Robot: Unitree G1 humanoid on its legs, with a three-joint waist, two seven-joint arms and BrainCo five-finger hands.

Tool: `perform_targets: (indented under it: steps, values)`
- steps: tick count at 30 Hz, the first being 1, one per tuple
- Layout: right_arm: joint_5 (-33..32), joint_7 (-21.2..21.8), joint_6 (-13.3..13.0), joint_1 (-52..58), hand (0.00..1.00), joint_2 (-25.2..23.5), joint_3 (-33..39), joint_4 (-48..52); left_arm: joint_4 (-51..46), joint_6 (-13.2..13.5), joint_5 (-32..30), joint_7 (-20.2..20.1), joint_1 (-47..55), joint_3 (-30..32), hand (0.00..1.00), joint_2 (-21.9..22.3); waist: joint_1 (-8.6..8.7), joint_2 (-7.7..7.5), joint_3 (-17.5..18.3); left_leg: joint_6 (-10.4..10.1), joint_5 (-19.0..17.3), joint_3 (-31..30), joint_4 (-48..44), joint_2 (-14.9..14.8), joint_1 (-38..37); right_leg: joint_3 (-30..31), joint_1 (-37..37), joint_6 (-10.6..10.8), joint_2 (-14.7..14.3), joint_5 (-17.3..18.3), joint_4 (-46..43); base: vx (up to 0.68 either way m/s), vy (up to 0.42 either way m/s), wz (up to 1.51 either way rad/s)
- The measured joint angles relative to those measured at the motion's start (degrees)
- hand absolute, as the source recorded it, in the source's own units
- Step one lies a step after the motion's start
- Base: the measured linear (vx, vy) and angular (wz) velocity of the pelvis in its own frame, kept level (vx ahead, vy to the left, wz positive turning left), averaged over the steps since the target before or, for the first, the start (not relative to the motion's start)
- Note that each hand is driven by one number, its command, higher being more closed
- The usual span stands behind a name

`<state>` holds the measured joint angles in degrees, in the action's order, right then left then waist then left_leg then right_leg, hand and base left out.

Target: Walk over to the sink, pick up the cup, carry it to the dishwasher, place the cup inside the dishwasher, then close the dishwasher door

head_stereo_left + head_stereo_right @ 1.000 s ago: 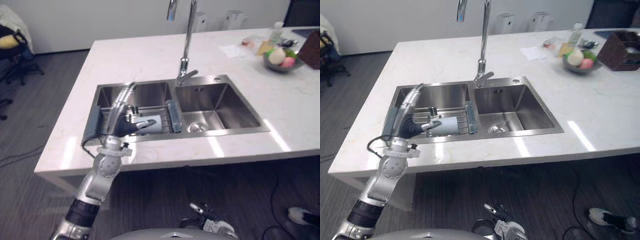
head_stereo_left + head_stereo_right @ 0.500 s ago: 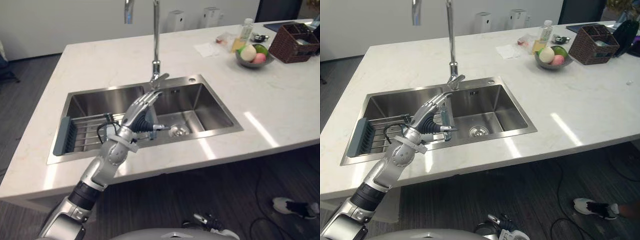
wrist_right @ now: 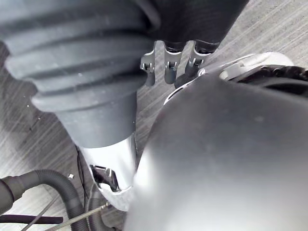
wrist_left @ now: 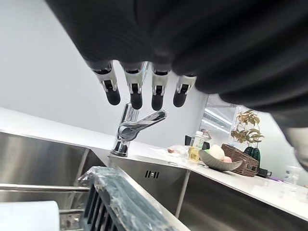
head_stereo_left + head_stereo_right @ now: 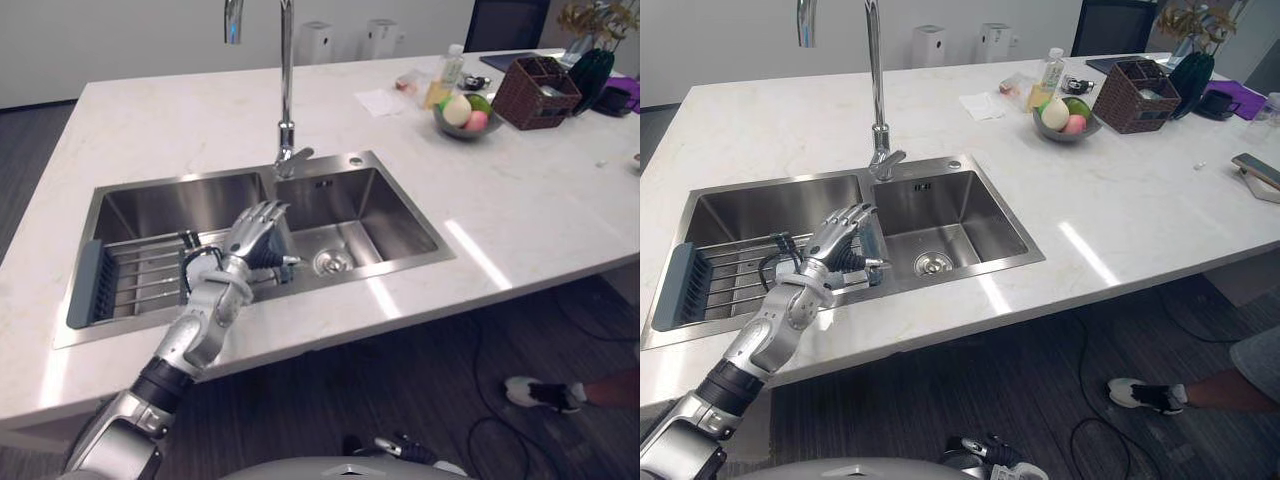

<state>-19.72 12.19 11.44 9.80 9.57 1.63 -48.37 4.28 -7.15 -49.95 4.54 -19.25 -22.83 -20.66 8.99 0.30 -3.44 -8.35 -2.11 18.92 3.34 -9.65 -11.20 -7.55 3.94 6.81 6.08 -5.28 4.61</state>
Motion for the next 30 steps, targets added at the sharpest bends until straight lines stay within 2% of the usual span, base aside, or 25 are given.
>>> perform_targets:
  steps: [7, 11, 16, 30]
  values:
    - [2.0, 0.0, 0.8, -1.0, 0.00, 0.8, -1.3, -0.1, 4.5, -3.0, -2.2, 0.0, 0.0, -0.9, 0.00, -1.4, 0.29, 1.06, 0.3, 0.4, 0.3, 0.0, -0.2, 0.4, 0.0, -0.9, 0.0, -0.2, 0.5, -0.8, 0.1, -0.06, -0.009, -0.01]
    - [2.0, 0.0, 1.3, -1.0, 0.00, 1.1, -1.6, -0.1, 6.0, -3.1, -3.2, 0.0, 0.0, -0.8, 0.00, -1.4, 0.27, 1.41, 0.5, 0.6, 0.5, 0.0, -0.1, 0.6, -0.1, -0.9, 0.0, -0.1, 0.7, -1.0, 0.4, -0.07, -0.009, 0.00]
    - [2.0, 0.0, 1.9, -1.6, 0.00, 1.3, -1.6, -0.6, 6.9, -3.6, -4.4, -0.1, 0.0, -0.8, 0.00, -1.4, 0.26, 1.52, 0.6, 0.6, 1.3, -0.1, 0.7, 0.7, -0.2, -1.0, -0.1, -0.2, 0.7, -1.1, 0.4, -0.02, -0.008, 0.01]
    - [2.2, 0.0, 2.5, -2.3, 0.00, 1.3, -1.4, -2.1, 12.7, -7.5, -5.4, 0.0, 0.3, 3.0, 0.00, -1.7, 0.38, 1.62, 0.6, 0.5, 1.4, -0.1, 1.1, 0.8, -0.5, -1.0, 0.0, 0.0, 0.7, -1.2, 0.4, 0.00, 0.000, 0.00]
